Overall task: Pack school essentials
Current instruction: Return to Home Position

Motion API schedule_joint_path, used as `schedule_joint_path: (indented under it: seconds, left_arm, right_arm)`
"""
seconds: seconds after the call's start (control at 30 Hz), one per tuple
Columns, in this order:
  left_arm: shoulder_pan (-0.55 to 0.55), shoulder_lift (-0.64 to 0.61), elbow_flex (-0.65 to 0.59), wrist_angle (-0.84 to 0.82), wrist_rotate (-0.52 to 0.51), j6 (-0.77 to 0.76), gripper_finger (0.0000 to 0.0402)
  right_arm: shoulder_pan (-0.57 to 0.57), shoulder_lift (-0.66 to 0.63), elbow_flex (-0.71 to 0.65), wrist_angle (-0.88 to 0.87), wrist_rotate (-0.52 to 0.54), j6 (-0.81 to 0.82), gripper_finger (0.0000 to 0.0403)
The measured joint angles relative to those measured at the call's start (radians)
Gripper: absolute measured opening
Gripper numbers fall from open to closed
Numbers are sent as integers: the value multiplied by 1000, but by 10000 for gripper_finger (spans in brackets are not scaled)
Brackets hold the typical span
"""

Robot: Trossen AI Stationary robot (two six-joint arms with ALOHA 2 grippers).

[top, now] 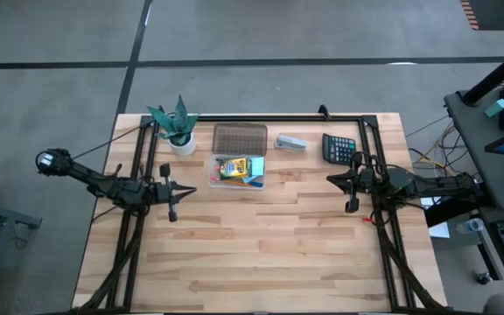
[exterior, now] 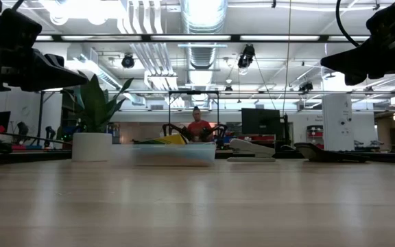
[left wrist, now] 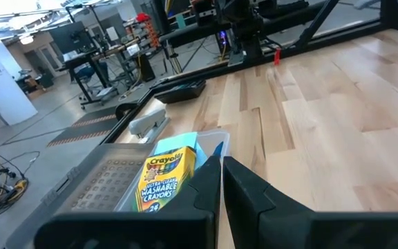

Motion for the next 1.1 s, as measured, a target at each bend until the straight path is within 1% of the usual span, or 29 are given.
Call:
schedule_joint_path:
  seconds: [0.53,1.1]
  left_arm:
    - [0,33,0,0,0,0,1]
    - [0,32,0,1,0,0,1]
  right_arm:
    - [0,0,0,0,0,0,9]
    - [0,0,0,0,0,0,9]
